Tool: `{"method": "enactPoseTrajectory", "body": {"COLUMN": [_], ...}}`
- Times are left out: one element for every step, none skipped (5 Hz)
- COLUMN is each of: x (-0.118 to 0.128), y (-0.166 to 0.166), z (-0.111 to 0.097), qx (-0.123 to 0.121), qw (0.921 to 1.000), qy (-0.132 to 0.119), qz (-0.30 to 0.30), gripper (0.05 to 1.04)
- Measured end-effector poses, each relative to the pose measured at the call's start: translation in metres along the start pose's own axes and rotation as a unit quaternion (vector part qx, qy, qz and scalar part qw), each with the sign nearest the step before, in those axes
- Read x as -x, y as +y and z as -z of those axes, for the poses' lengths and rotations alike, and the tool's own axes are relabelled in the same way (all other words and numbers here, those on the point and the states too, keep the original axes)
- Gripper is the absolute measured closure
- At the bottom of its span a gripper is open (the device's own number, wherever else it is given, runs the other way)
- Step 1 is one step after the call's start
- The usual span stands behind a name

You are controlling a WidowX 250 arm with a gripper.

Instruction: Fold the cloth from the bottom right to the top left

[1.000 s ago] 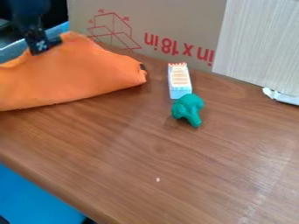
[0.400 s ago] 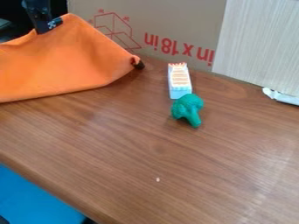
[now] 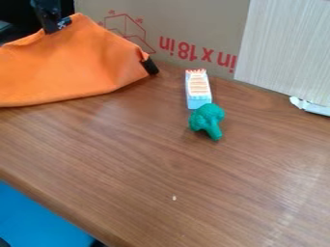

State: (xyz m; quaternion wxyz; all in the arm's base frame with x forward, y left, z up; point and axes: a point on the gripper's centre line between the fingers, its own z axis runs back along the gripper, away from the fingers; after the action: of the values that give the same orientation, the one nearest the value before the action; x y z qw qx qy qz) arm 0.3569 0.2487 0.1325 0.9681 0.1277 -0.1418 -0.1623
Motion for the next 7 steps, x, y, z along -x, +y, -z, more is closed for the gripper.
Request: {"method": "enactPoseTrajectory", "body": {"x": [-0.005,-0.004,-0.008,-0.011,-0.004,-0.010,-0.010], "y": [0.010,0.021,0.031,0.039,0.025,0.017,0.018], "z": [0.008,0.016,0.022,0.030,0.046,0.052,0.053], "qx": [-0.004,-0.003,-0.005,-0.010,-0.004,-0.008,-0.016], "qw": [1.0000,0.9999,0.9999,0.9998,0.9995,0.9995,0.9993], "qy": [0.002,0.010,0.015,0.018,0.030,0.030,0.032], "qz": [0.000,-0.004,-0.006,-0.007,-0.008,-0.003,-0.005], "gripper": [1.029,1.029,1.029,1.029,1.013,0.858,0.624]}}
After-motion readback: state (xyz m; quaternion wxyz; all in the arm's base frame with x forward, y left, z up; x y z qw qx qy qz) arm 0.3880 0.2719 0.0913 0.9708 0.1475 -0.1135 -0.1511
